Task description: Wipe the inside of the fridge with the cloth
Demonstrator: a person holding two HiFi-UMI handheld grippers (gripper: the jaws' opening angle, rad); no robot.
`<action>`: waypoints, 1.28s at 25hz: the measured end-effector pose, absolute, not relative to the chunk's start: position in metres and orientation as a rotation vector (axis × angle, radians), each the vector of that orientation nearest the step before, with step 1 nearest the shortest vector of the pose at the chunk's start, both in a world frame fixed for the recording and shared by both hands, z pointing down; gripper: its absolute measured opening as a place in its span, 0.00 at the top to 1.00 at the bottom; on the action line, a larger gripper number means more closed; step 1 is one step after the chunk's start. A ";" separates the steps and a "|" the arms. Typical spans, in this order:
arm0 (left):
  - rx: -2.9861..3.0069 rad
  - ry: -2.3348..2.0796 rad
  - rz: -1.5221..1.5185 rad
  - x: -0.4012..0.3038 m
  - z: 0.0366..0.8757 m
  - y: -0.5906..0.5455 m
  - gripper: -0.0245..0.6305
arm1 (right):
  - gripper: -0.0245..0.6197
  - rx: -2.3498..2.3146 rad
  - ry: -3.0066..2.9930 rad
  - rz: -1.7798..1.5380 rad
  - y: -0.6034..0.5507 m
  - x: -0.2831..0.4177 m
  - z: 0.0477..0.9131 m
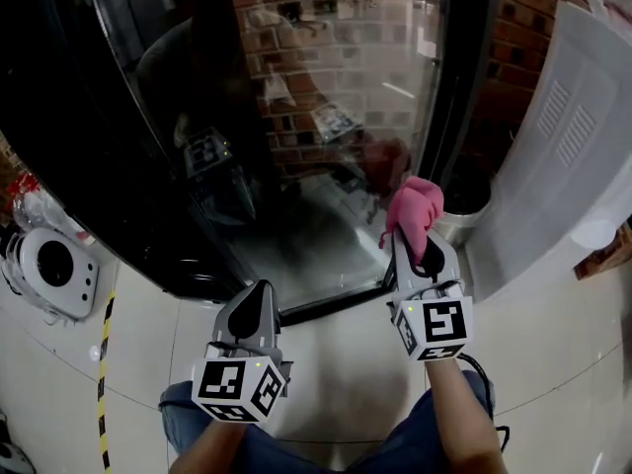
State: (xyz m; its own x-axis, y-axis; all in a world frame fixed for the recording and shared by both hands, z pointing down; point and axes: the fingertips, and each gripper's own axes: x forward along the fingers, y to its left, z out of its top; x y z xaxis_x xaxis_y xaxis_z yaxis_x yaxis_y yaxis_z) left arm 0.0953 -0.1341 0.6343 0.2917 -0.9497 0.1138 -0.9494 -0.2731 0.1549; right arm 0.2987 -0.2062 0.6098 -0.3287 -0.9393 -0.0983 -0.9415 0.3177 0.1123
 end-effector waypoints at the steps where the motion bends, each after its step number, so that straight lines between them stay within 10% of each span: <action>1: 2.376 -1.764 -0.013 0.097 0.635 -0.134 0.95 | 0.86 -1.769 2.556 0.238 -0.201 0.285 0.611; 17: 2.355 -1.866 -0.008 0.041 0.663 -0.119 0.95 | 0.86 -1.211 2.996 0.186 -0.118 0.058 0.691; 32: 2.436 -1.696 -0.016 0.085 0.682 -0.148 0.95 | 0.86 -1.635 2.831 0.164 -0.161 0.177 0.715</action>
